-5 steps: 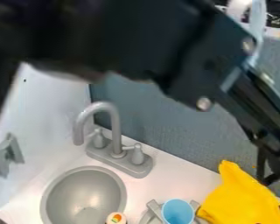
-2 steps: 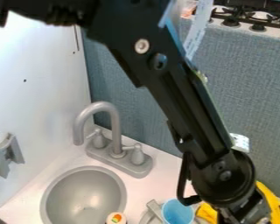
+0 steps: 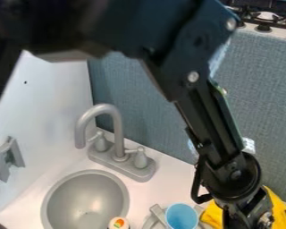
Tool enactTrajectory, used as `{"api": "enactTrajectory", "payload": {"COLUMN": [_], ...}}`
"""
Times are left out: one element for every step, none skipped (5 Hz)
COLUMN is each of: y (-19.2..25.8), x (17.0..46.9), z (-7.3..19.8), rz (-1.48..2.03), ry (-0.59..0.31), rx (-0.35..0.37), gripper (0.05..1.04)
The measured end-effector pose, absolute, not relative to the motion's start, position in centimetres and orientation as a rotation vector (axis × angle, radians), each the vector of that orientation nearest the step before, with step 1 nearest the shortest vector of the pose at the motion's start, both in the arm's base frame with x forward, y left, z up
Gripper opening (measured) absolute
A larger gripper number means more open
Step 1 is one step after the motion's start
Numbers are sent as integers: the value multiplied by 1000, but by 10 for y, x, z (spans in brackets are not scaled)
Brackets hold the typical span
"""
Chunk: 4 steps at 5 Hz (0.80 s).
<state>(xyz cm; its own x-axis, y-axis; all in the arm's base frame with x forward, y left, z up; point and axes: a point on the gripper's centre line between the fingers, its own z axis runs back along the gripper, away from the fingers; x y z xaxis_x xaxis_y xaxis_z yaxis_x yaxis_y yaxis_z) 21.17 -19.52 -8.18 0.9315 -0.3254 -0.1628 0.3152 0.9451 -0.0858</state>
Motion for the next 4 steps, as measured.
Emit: {"api": "enactTrajectory", "payload": {"y": [-191,-188,-189,-190], "x": [219,218,221,222], "z": [-102,-105,-107,-109], "rz": [-339,-319,-311,-294], "ry": [226,245,252,227], "rx": [-52,-48,-35,-46], "gripper": [614,614,662,952]}}
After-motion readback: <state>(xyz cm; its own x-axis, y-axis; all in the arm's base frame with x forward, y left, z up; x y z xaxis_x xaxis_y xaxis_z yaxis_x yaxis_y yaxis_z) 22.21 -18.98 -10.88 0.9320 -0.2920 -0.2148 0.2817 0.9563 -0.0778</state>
